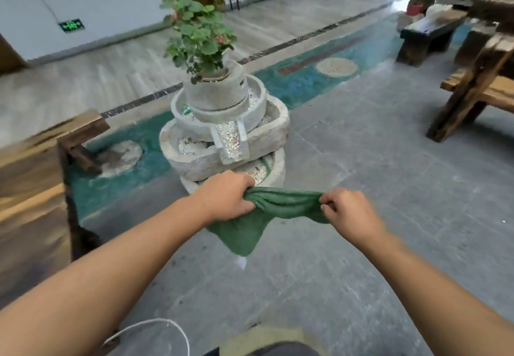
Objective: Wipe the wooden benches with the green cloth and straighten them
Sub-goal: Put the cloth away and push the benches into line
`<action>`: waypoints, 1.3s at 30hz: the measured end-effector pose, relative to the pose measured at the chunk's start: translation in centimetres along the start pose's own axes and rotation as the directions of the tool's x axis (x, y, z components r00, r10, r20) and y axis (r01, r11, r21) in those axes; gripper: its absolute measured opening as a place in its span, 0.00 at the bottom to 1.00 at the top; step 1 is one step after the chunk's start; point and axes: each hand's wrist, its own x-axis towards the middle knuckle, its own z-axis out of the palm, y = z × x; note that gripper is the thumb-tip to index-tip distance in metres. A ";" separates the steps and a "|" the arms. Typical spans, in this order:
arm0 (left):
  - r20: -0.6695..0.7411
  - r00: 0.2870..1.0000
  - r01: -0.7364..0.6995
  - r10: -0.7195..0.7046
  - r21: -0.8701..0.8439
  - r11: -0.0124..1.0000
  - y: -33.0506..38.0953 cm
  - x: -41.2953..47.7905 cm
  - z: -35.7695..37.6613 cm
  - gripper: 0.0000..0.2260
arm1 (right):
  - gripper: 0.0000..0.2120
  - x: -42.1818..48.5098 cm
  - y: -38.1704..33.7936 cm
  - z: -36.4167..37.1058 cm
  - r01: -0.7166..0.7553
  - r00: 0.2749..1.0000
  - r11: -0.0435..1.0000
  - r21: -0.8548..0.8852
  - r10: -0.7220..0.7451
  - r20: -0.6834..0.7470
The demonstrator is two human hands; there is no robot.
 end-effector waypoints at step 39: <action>0.328 0.514 0.854 -0.793 -0.288 0.434 -44.4 -59.3 3.1 0.14 | 0.13 6.8 -58.5 25.3 0.476 0.587 0.760 0.443 -0.649 0.483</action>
